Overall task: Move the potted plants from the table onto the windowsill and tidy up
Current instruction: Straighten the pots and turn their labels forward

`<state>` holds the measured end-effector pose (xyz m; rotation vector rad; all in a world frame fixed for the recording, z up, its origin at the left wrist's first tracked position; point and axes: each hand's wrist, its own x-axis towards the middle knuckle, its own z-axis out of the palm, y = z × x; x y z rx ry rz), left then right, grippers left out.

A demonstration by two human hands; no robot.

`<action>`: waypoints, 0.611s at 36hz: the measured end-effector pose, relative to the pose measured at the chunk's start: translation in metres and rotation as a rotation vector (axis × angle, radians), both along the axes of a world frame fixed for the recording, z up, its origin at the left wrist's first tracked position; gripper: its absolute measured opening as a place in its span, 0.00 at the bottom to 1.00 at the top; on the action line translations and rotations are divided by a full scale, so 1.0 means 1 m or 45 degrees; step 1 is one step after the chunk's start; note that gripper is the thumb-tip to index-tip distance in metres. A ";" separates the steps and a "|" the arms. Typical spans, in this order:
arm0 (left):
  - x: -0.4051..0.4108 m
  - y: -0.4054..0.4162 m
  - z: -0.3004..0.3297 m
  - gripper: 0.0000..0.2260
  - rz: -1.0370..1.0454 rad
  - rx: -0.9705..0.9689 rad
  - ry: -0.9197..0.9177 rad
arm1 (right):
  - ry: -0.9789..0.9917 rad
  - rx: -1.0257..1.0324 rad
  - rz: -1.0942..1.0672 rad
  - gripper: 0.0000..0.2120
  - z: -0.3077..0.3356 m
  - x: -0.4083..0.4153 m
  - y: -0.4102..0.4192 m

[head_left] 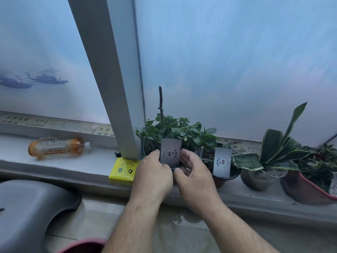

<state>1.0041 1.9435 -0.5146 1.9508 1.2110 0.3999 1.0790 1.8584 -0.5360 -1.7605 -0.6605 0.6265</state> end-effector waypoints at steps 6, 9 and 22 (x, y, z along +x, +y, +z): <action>0.000 -0.003 0.006 0.13 0.014 0.048 0.010 | -0.007 -0.046 -0.027 0.25 0.001 0.003 -0.003; 0.000 -0.005 0.012 0.14 0.048 0.098 0.008 | -0.032 -0.081 -0.032 0.27 0.003 0.005 -0.007; 0.041 -0.062 0.005 0.16 -0.285 -0.436 -0.027 | -0.025 -0.061 -0.527 0.18 -0.007 0.066 -0.078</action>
